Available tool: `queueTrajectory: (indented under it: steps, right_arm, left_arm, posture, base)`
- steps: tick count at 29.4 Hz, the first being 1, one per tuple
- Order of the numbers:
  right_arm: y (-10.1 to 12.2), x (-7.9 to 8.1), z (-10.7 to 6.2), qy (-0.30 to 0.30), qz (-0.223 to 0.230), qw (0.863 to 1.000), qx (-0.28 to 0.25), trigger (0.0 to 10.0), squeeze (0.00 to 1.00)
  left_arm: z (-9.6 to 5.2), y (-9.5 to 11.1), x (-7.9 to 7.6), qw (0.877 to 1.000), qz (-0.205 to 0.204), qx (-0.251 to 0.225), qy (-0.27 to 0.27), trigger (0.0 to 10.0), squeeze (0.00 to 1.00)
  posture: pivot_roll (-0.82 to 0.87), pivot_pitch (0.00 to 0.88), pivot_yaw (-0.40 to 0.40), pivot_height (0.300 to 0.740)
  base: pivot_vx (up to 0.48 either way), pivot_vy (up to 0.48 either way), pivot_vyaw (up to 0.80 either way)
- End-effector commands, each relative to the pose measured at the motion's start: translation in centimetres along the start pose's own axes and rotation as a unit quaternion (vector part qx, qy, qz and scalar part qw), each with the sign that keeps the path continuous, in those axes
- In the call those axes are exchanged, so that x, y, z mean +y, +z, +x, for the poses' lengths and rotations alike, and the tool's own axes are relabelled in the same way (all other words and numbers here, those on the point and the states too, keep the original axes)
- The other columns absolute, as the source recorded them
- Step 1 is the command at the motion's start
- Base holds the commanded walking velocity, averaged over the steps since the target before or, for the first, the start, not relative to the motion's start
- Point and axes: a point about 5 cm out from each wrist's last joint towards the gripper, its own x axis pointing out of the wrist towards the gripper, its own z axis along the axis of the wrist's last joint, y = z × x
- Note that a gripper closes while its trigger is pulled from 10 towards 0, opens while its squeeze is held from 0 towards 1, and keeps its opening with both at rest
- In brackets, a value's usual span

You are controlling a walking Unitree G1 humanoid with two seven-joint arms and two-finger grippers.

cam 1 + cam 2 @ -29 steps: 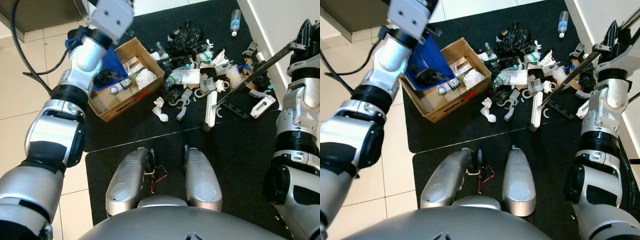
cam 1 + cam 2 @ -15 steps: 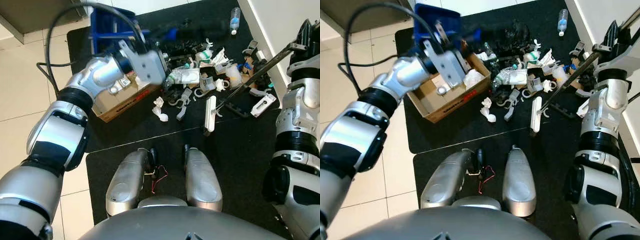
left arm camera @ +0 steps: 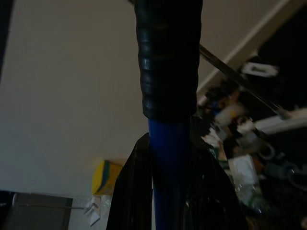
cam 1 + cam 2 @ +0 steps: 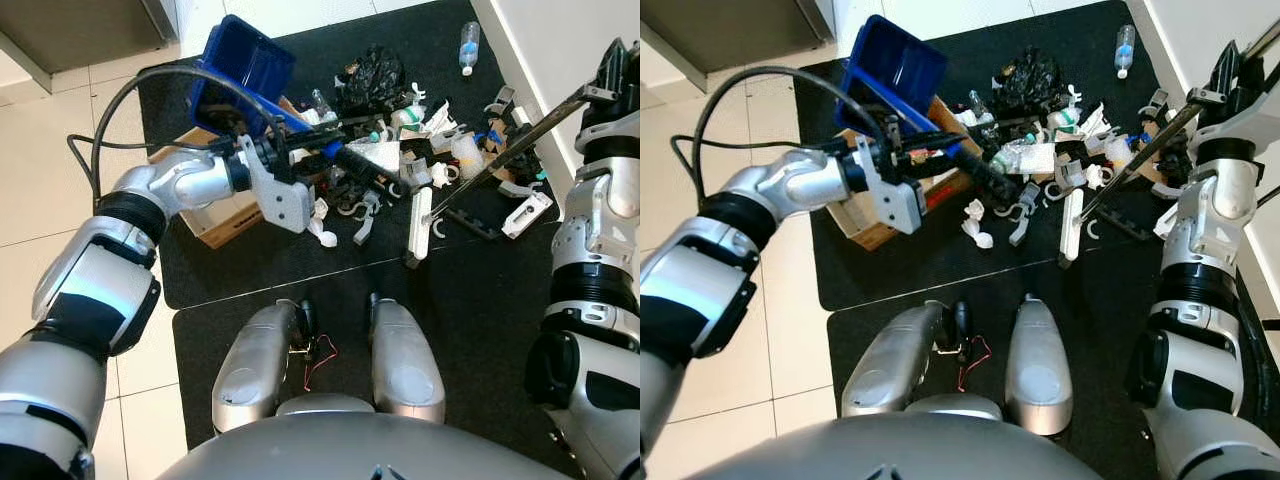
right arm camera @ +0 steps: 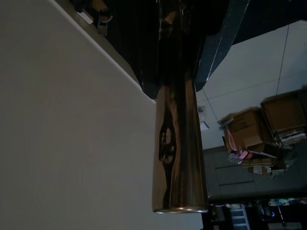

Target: Sweep floor

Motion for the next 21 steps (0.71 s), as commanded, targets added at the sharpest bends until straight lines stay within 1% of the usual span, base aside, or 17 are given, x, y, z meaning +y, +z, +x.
queueTrajectory:
  steps: [1,4,5,7,9,13,14,15,16,19,20,21]
  right_arm:
    - [0.5,0.2,0.2,0.001,0.003,1.0,-0.02,10.0,0.0]
    - [0.5,0.2,0.2,0.001,0.003,1.0,-0.02,10.0,0.0]
    - [0.5,0.2,0.2,0.001,0.004,1.0,-0.019,10.0,0.0]
    - [0.5,0.2,0.2,0.001,0.004,1.0,-0.019,10.0,0.0]
    - [0.4,0.2,0.2,0.001,0.005,1.0,-0.018,10.0,0.0]
    - [0.4,0.2,0.2,0.001,0.006,1.0,-0.018,10.0,0.0]
    - [0.5,0.2,0.3,0.0,0.006,1.0,-0.018,10.0,0.0]
    - [0.5,0.2,0.3,0.0,0.006,1.0,-0.018,10.0,0.0]
    - [0.5,0.2,0.3,0.0,0.007,1.0,-0.019,10.0,0.0]
    - [0.5,0.2,0.3,0.0,0.007,1.0,-0.019,10.0,0.0]
    - [0.5,0.1,0.3,-0.001,0.007,1.0,-0.019,10.0,0.0]
    - [0.4,0.2,0.3,-0.002,0.008,1.0,-0.019,10.0,0.0]
  left_arm:
    - [-0.9,-0.5,-0.1,1.0,0.016,0.015,-0.011,10.0,0.0]
    - [-1.0,-0.6,-0.1,1.0,0.015,0.021,-0.007,10.0,0.0]
    - [-1.0,-0.6,-0.4,0.999,0.02,0.018,-0.023,10.0,0.0]
    - [-1.1,-0.6,-0.5,0.999,0.024,0.019,-0.029,10.0,0.0]
    - [-1.1,-0.8,-0.4,0.998,0.037,0.026,-0.038,10.0,0.0]
    - [-1.1,-1.0,-0.3,0.998,0.042,0.032,-0.036,10.0,0.0]
    - [-0.9,-0.8,-1.2,0.995,0.064,0.02,-0.075,10.0,0.0]
    - [-0.9,-0.8,-1.2,0.995,0.064,0.02,-0.075,10.0,0.0]
    - [-1.0,-1.0,-1.2,0.993,0.077,0.029,-0.081,10.0,0.0]
    - [-1.1,-1.6,-0.6,0.993,0.08,0.054,-0.066,10.0,0.0]
    - [-1.1,-1.2,-1.3,0.992,0.082,0.034,-0.086,10.0,0.0]
    - [-1.1,-0.9,-1.6,0.992,0.083,0.022,-0.095,10.0,0.0]
  posture:
    - [-0.02,0.097,0.063,0.74]
    - [-0.02,0.097,0.063,0.74]
    - [-0.02,0.095,0.055,0.74]
    - [-0.02,0.098,0.058,0.74]
    - [-0.02,0.097,0.056,0.74]
    - [-0.02,0.098,0.061,0.74]
    - [-0.02,0.095,0.053,0.74]
    - [-0.02,0.095,0.053,0.74]
    - [-0.02,0.096,0.06,0.74]
    - [-0.02,0.093,0.056,0.74]
    - [-0.01,0.09,0.056,0.74]
    - [-0.02,0.091,0.064,0.74]
  base:
    - [0.0,0.0,0.0]
    - [0.0,0.0,0.0]
    - [0.0,0.0,0.0]
    - [0.0,0.0,0.0]
    - [0.0,0.0,0.0]
    - [0.0,0.0,0.0]
    - [0.0,0.0,0.0]
    - [0.0,0.0,0.0]
    - [0.0,0.0,0.0]
    - [0.0,0.0,0.0]
    - [0.0,0.0,0.0]
    - [0.0,0.0,0.0]
